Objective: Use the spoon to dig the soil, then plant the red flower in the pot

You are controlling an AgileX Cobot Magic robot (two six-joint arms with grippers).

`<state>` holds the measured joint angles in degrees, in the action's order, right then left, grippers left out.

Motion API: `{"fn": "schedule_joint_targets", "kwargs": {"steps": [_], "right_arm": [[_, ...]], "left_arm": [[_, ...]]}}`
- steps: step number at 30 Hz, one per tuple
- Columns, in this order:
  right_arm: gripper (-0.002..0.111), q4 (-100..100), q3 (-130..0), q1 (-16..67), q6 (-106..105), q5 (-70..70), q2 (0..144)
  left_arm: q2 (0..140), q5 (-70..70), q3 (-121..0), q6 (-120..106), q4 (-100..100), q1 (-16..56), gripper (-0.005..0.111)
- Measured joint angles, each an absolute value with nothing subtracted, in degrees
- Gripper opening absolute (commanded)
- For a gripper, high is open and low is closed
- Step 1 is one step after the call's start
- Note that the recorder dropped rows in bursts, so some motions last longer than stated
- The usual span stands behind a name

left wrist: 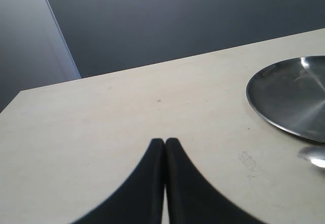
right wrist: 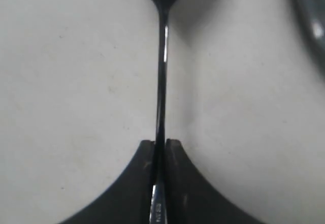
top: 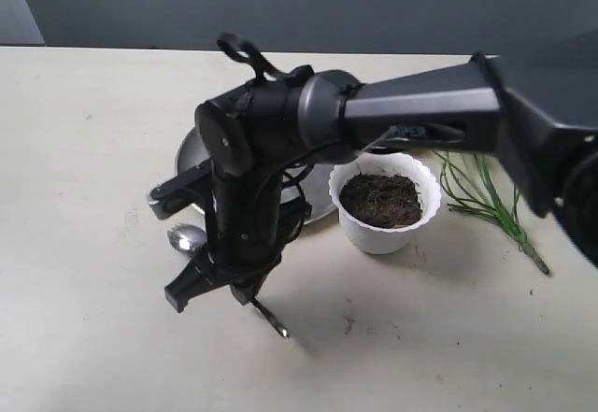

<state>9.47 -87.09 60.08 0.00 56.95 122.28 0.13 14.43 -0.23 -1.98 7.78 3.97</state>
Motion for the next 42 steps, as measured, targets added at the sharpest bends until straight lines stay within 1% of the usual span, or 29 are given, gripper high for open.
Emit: {"fn": "schedule_joint_targets", "kwargs": {"steps": [3, 7, 9, 10, 14, 17, 20, 23, 26, 30, 37, 42], "right_arm": [[-0.001, 8.0, -87.1, 60.1, -0.7, 57.9, 116.8], [-0.001, 1.4, -87.1, 60.1, -1.4, 63.6, 108.8], [-0.001, -4.6, -87.1, 60.1, -1.5, 67.4, 104.5], [-0.001, -11.4, -86.8, 60.1, -1.3, 68.6, 100.4], [-0.001, -25.0, -83.6, 60.1, 0.0, 69.5, 93.0], [-0.001, -33.7, -78.1, 60.1, 0.0, 69.8, 87.0], [-0.001, -39.1, -73.1, 60.1, -0.4, 69.8, 84.8], [-0.001, -41.8, -65.3, 60.1, -6.3, 69.9, 81.4], [-0.001, -44.9, -59.4, 60.1, -10.7, 69.9, 79.0], [-0.001, -58.9, -53.3, 60.1, -18.7, 70.2, 78.1], [-0.001, -62.8, -51.8, 60.1, -30.5, 70.1, 78.4], [-0.001, -67.0, -51.8, 60.1, -33.4, 70.1, 85.6]], "left_arm": [[0.1, 14.4, -0.2, -2.0, 7.8, 4.0, 0.000], [0.1, 14.4, -0.2, -2.0, 7.8, 4.0, 0.000], [0.1, 14.4, -0.2, -2.0, 7.8, 4.0, 0.000], [0.1, 14.4, -0.2, -2.0, 7.8, 4.0, 0.000], [0.1, 14.4, -0.2, -2.0, 7.8, 4.0, 0.000], [0.1, 14.4, -0.2, -2.0, 7.8, 4.0, 0.000], [0.1, 14.4, -0.2, -2.0, 7.8, 4.0, 0.000], [0.1, 14.4, -0.2, -2.0, 7.8, 4.0, 0.000], [0.1, 14.4, -0.2, -2.0, 7.8, 4.0, 0.000], [0.1, 14.4, -0.2, -2.0, 7.8, 4.0, 0.000], [0.1, 14.4, -0.2, -2.0, 7.8, 4.0, 0.000], [0.1, 14.4, -0.2, -2.0, 7.8, 4.0, 0.000]]}}
